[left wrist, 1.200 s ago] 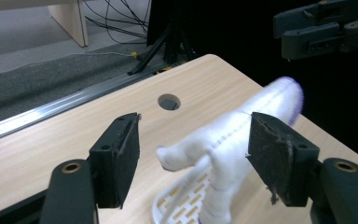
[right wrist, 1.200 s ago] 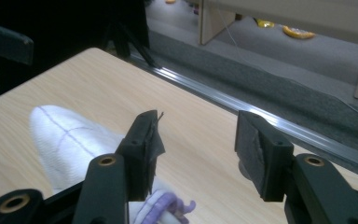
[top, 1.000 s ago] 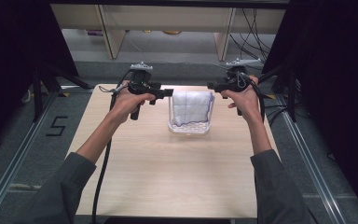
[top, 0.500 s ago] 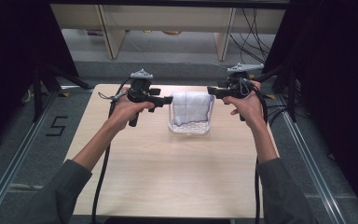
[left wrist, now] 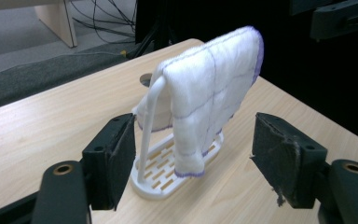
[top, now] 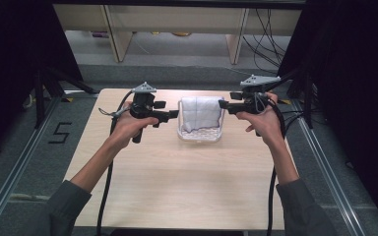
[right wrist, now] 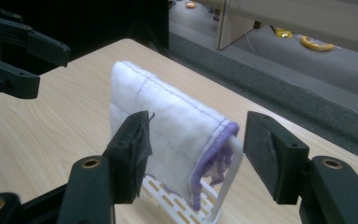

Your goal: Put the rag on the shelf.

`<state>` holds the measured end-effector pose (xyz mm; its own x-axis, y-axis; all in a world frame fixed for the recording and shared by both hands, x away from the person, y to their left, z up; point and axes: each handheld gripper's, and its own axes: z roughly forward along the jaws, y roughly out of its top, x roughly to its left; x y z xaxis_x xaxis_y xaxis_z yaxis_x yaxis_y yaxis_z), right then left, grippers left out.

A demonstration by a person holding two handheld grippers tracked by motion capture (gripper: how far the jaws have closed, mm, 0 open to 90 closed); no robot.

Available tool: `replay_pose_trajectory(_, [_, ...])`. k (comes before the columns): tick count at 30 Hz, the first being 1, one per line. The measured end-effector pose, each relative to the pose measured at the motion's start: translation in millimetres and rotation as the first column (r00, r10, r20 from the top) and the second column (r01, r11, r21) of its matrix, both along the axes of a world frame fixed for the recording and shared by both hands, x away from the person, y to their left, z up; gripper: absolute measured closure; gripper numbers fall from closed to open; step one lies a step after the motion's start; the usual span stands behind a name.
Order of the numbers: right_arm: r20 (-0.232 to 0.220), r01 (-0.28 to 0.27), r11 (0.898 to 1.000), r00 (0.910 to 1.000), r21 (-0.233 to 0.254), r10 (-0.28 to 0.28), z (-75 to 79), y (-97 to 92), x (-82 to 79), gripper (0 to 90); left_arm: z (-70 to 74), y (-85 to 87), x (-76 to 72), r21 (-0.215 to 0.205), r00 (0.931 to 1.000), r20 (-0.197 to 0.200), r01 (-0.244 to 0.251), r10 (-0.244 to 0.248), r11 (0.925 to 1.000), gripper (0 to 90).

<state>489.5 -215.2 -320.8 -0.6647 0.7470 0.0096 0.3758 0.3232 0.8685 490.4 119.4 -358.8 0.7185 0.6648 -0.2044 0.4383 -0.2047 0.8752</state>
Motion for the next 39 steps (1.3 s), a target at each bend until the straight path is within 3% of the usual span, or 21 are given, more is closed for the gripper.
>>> replay_pose_trajectory(5, [0.008, -0.024, 1.000, 0.9997, -0.003, 0.024, -3.2, 2.4, -8.6, 40.3, -6.4, 4.0, -8.4, 0.018, 1.0000, -0.003, -0.001, 0.001, 0.9998, 28.7])
replay_pose_trajectory(6, [-0.002, -0.015, 1.000, 0.9999, 0.020, 0.015, -5.1, 4.7, -11.1, 40.0, -8.1, 4.3, -10.3, 0.024, 1.0000, -0.002, 0.004, -0.004, 0.9997, 28.7])
replay_pose_trajectory(8, [0.006, -0.019, 1.000, 0.9998, 0.007, 0.019, -6.5, 4.3, -13.5, 39.6, -11.2, 4.7, -14.3, 0.033, 0.9999, -0.001, 0.012, -0.012, 0.9994, 28.3])
replay_pose_trajectory(12, [0.002, -0.025, 1.000, 0.9997, 0.012, 0.025, -11.7, 6.5, -19.0, 38.8, -16.9, 5.6, -22.4, 0.019, 0.9997, 0.005, 0.025, -0.025, 0.9995, 27.9])
replay_pose_trajectory(15, [0.009, -0.035, 0.999, 0.9994, 0.023, 0.035, -15.9, 7.3, -22.3, 38.8, -19.9, 5.6, -28.6, 0.035, 0.9994, 0.020, 0.028, -0.028, 0.9990, 27.6])
replay_pose_trajectory(17, [-0.010, -0.031, 0.999, 0.9994, 0.024, 0.032, -19.1, 8.8, -26.0, 38.6, -21.8, 6.2, -32.7, 0.026, 0.9994, 0.015, 0.031, -0.032, 0.9992, 27.6])
replay_pose_trajectory(20, [-0.003, -0.033, 0.999, 0.9994, 0.024, 0.033, -24.6, 9.7, -29.2, 38.3, -22.9, 5.6, -37.8, 0.022, 0.9989, 0.018, 0.042, -0.043, 0.9989, 27.4])
replay_pose_trajectory(24, [-0.039, -0.045, 0.998, 0.9982, 0.038, 0.046, -31.3, 11.1, -34.2, 37.5, -23.0, 4.5, -42.6, 0.024, 0.9984, 0.024, 0.050, -0.051, 0.9985, 27.3])
replay_pose_trajectory(27, [-0.016, -0.032, 0.998, 0.9993, 0.054, 0.033, -35.2, 12.2, -36.9, 37.0, -23.5, 4.6, -45.2, 0.019, 0.9981, 0.028, 0.055, -0.055, 0.9983, 27.1])
replay_pose_trajectory(28, [-0.037, -0.048, 0.998, 0.9981, 0.040, 0.049, -35.0, 10.8, -37.6, 36.7, -24.1, 5.0, -46.5, 0.021, 0.9984, 0.030, 0.046, -0.047, 0.9987, 26.9])
replay_pose_trajectory(29, [-0.028, -0.056, 0.997, 0.9980, 0.044, 0.057, -37.3, 11.1, -37.2, 36.5, -25.2, 5.7, -47.5, 0.016, 0.9983, 0.029, 0.050, -0.050, 0.9986, 26.8])
replay_pose_trajectory(30, [-0.048, -0.038, 0.998, 0.9980, 0.046, 0.041, -37.8, 11.6, -39.8, 36.1, -26.1, 6.7, -49.0, 0.020, 0.9981, 0.032, 0.052, -0.053, 0.9985, 26.7])
replay_pose_trajectory(31, [-0.038, -0.044, 0.999, 0.9983, 0.031, 0.045, -38.9, 10.3, -40.3, 35.9, -26.6, 7.2, -50.8, 0.026, 0.9982, 0.028, 0.051, -0.052, 0.9983, 26.6])
replay_pose_trajectory(32, [-0.036, -0.047, 0.997, 0.9981, 0.053, 0.049, -41.0, 10.8, -41.0, 35.9, -27.2, 8.2, -52.8, 0.034, 0.9983, 0.031, 0.048, -0.049, 0.9983, 26.5])
replay_pose_trajectory(34, [-0.030, -0.037, 0.998, 0.9988, 0.057, 0.039, -43.5, 10.5, -44.2, 35.8, -29.9, 10.9, -54.8, 0.027, 0.9981, 0.035, 0.050, -0.051, 0.9984, 26.5])
replay_pose_trajectory(35, [-0.037, -0.049, 0.998, 0.9980, 0.037, 0.051, -43.5, 8.4, -44.6, 35.6, -31.5, 11.8, -56.0, 0.021, 0.9983, 0.033, 0.048, -0.048, 0.9986, 26.3])
replay_pose_trajectory(36, [-0.055, -0.052, 0.997, 0.9970, 0.056, 0.055, -45.7, 9.6, -46.1, 35.3, -32.6, 12.7, -57.7, 0.030, 0.9984, 0.032, 0.046, -0.047, 0.9985, 26.1])
replay_pose_trajectory(38, [-0.037, -0.042, 0.998, 0.9983, 0.049, 0.044, -46.8, 7.4, -47.7, 35.2, -35.9, 13.8, -59.6, 0.029, 0.9976, 0.034, 0.059, -0.060, 0.9979, 25.8])
replay_pose_trajectory(39, [-0.054, -0.050, 0.997, 0.9971, 0.061, 0.054, -47.6, 7.0, -48.8, 35.1, -37.2, 14.1, -61.4, 0.026, 0.9979, 0.034, 0.054, -0.054, 0.9982, 25.6])
